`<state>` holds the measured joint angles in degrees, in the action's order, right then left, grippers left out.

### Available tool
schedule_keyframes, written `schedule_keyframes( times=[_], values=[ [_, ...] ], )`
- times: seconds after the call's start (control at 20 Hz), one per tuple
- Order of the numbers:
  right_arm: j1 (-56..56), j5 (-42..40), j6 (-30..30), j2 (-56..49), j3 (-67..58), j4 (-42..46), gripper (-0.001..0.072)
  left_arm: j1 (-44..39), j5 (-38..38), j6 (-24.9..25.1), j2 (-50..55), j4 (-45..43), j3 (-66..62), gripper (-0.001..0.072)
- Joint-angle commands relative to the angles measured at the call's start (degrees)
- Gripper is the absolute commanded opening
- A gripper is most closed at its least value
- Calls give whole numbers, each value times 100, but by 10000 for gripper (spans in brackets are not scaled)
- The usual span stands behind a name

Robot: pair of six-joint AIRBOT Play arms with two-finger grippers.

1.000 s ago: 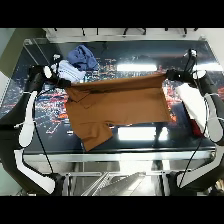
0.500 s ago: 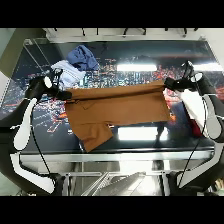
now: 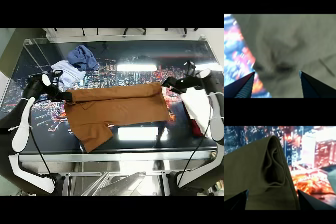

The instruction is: Fold the shirts.

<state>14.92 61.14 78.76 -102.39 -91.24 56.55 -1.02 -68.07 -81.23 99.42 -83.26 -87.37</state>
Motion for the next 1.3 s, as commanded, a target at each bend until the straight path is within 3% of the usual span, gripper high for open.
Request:
schedule_keyframes(
  times=[0.0,0.1,0.3,0.4,0.6,0.7,0.85,1.2,1.25],
  values=[
    [376,1360,-212,376,-70,-66,702,151,-990,-229,-662,92,219,619],
    [614,1978,-247,442,39,-90,702,304,-1252,-273,-1390,374,1121,620],
    [780,2330,-321,466,509,-295,702,863,-1508,153,-2463,2205,3333,620],
    [750,2337,-400,490,671,-680,702,1126,-1266,284,-2828,2776,4295,620],
    [610,2306,-494,560,684,-1176,701,1294,-686,417,-3185,2815,5480,620],
    [557,2293,-507,619,684,-1182,700,1257,-199,579,-3257,3309,5823,620],
    [529,2297,-503,697,684,-1182,699,863,605,629,-3298,4089,6177,620],
    [533,2498,-505,785,684,-1178,698,-629,2105,367,-3298,4623,6367,590],
    [533,2527,-503,785,684,-1180,698,-737,2181,385,-3298,4782,6356,337]
  ],
)
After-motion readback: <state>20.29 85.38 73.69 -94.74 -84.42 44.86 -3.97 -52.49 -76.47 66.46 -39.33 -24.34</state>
